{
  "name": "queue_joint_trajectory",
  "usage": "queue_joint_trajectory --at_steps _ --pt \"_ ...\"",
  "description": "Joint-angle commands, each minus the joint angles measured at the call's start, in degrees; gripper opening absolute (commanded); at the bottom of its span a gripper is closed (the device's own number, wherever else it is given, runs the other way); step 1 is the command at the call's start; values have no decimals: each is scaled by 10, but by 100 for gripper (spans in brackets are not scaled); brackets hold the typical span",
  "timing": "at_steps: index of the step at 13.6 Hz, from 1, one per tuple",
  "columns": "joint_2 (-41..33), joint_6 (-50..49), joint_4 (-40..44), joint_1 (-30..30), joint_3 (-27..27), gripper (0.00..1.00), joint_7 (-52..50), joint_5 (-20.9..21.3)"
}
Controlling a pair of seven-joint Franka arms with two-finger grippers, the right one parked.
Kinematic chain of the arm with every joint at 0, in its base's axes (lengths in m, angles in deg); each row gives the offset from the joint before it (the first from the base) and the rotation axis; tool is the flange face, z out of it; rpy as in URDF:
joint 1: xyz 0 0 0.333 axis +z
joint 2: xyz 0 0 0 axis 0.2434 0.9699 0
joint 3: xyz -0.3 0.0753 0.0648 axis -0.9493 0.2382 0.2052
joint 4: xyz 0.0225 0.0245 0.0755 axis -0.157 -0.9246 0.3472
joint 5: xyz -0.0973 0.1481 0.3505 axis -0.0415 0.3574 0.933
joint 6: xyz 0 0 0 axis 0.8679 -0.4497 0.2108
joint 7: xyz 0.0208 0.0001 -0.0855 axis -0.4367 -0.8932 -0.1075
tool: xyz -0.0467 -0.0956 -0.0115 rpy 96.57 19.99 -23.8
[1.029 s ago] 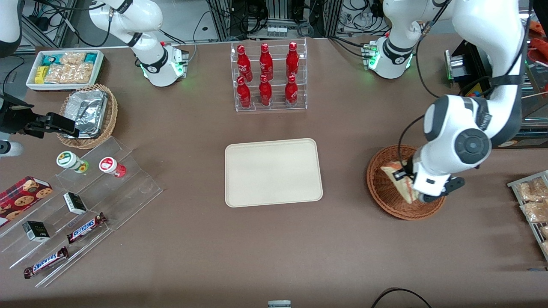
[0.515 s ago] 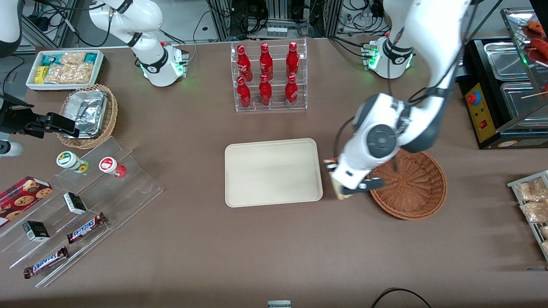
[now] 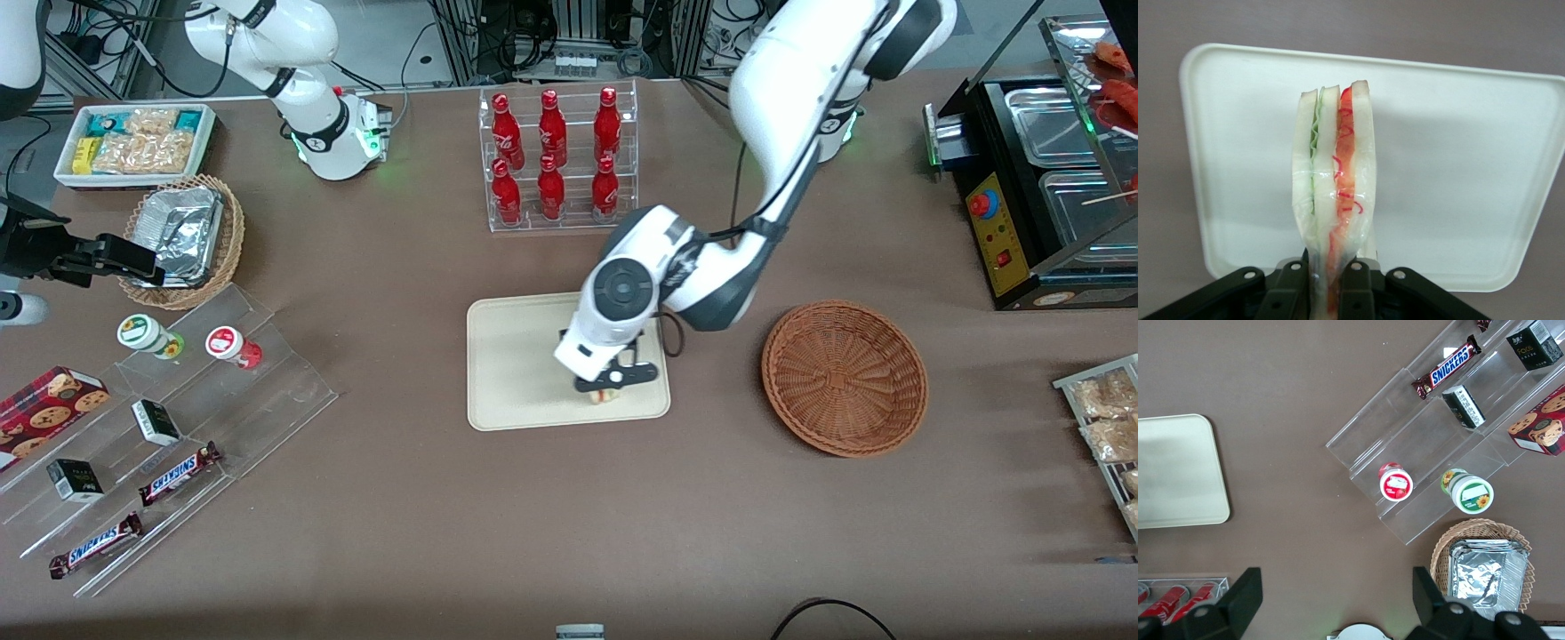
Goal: Place sandwich from basket to tray
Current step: 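Lift the sandwich and carry it with the left gripper over the cream tray, then lower the sandwich onto the tray center with the left gripper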
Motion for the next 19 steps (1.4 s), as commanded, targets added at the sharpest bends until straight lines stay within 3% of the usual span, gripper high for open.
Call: queue_joint_trajectory --at_steps 1,3,19 --pt "50 -11 70 -31 10 0 -15 36" --pt "63 -9 73 -36 10 0 -21 55" --pt "89 -5 70 -54 5 0 -40 49"
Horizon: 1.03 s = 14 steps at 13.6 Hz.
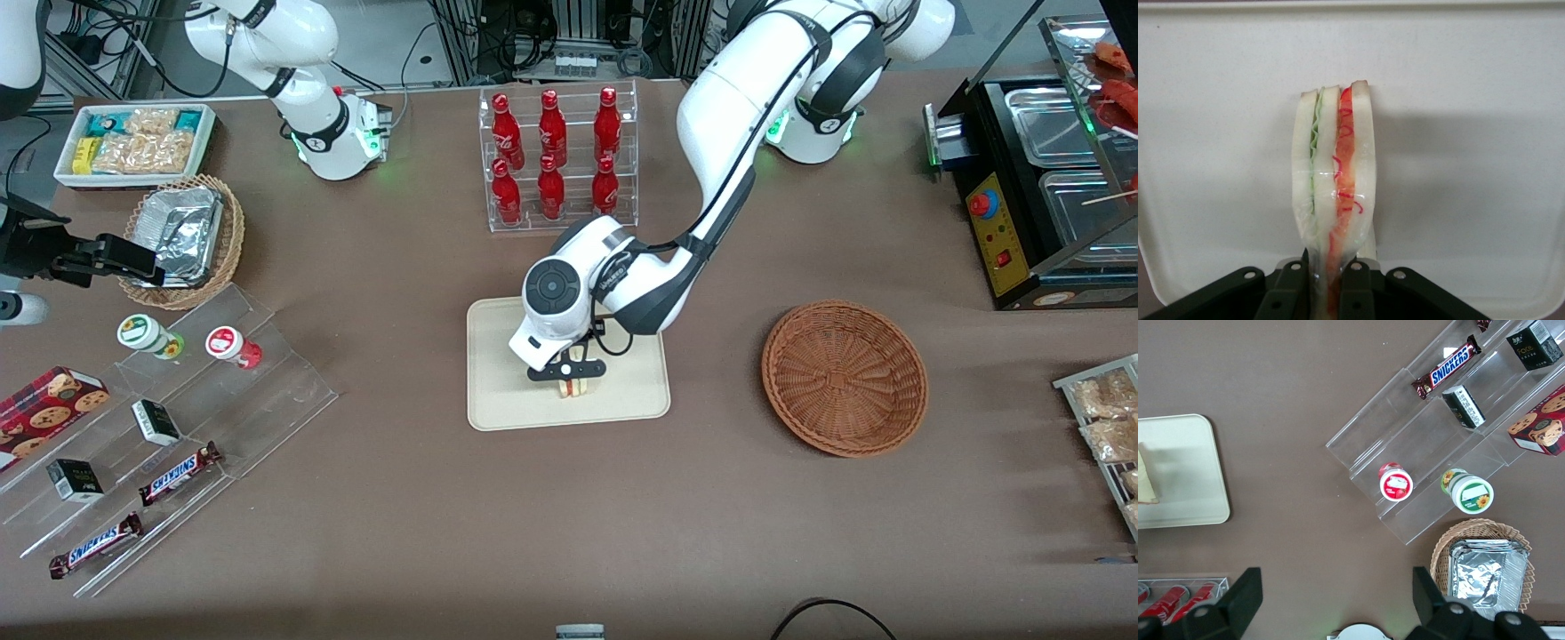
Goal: Place sandwich from basket to tray
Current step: 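Lower the sandwich onto the tray center with the left gripper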
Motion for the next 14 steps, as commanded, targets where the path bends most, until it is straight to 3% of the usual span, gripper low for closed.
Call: queue_joint_trajectory --at_steps 1,4,5,6,14 --pt "12 -3 18 -5 3 0 -19 3" --pt "14 -3 19 -4 3 0 -29 3" --pt "14 -3 21 -4 3 47 -30 2" --pt "14 -3 21 -4 3 99 -29 2" --pt "-13 -12 33 10 4 100 -22 -19"
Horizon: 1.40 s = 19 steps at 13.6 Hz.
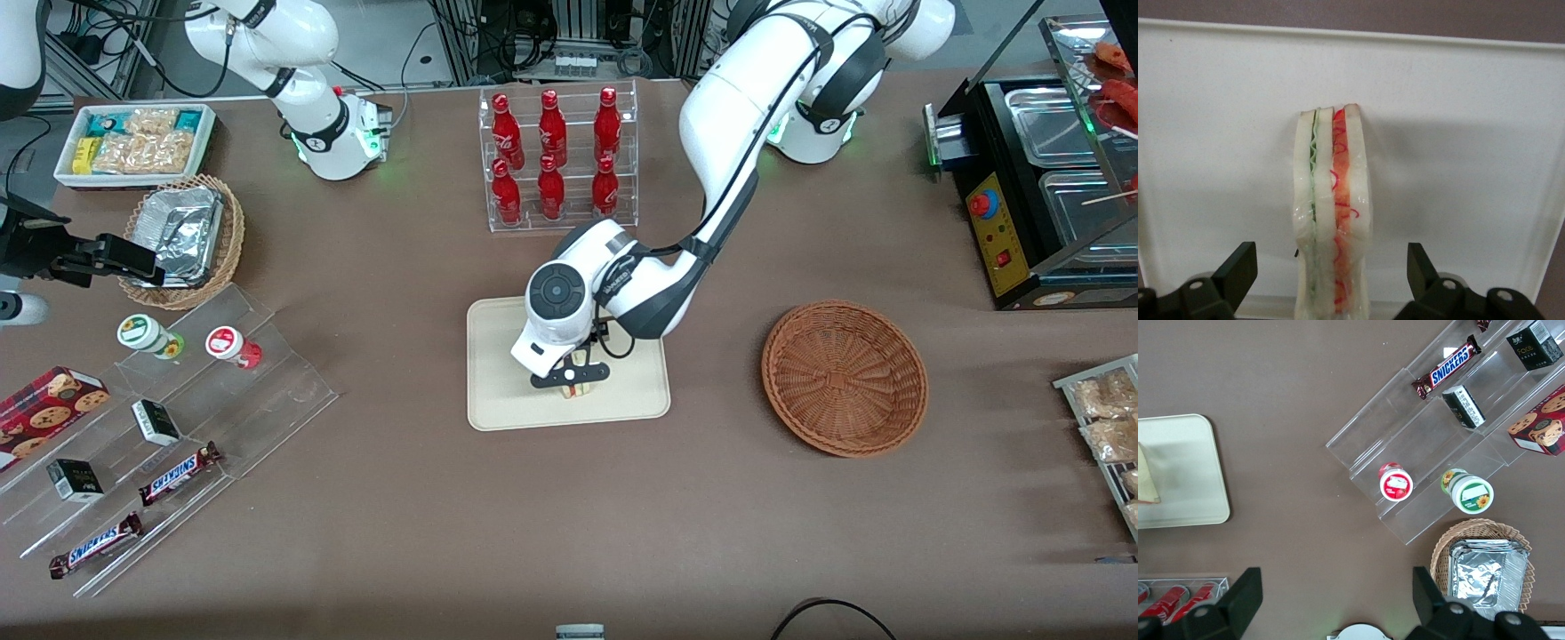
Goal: Place sandwich from basket to tray
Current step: 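Lower the sandwich onto the tray center with the left gripper, then open the left gripper and raise it off the sandwich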
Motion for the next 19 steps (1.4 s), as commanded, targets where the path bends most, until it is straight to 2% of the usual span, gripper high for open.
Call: queue_joint_trajectory --at_steps 1,7,10,14,19 --pt "-23 -16 8 2 6 100 -3 -9" --pt "-92 -67 8 47 4 100 25 -10" --pt "-130 -128 7 83 7 100 151 -7" --pt "-180 -189 -15 178 4 100 196 -9" --pt "-259 -197 -107 276 8 100 378 1"
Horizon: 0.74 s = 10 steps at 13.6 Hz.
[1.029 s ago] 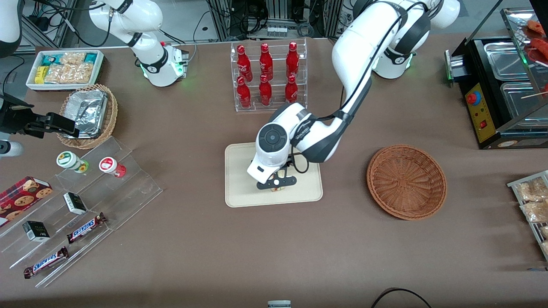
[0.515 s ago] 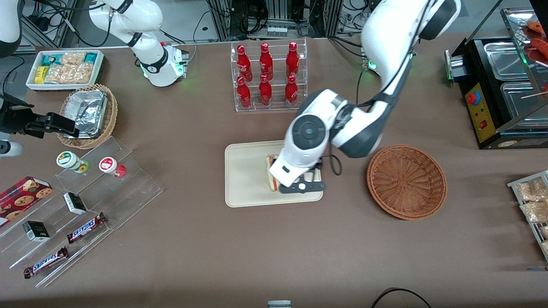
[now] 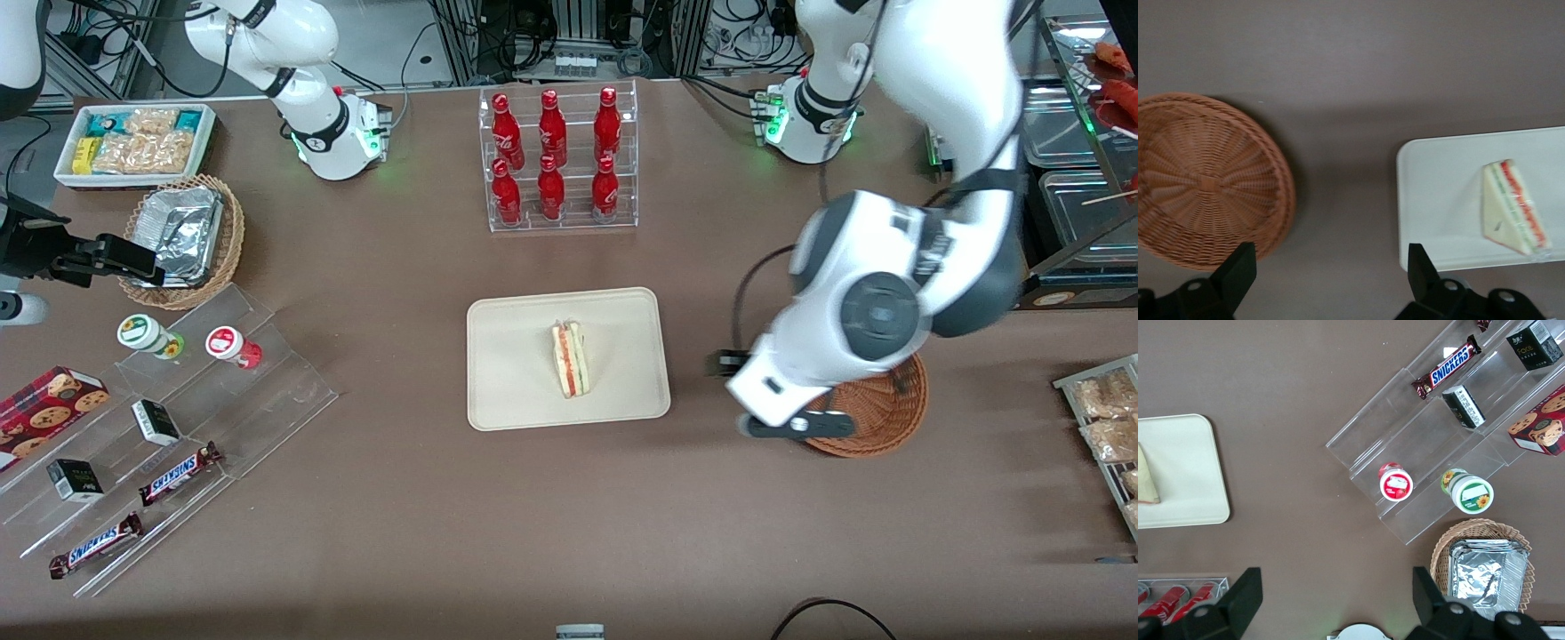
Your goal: Place sandwich from basket to tray
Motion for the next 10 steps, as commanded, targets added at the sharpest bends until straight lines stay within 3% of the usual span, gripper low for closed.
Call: queue_joint_trajectory --at_steps 1,7,10 --pt "-70 -2 -82 51 -5 100 80 3" --pt "-194 -11 -199 99 -5 100 99 15" --pt "-229 -56 -200 117 -5 100 99 16"
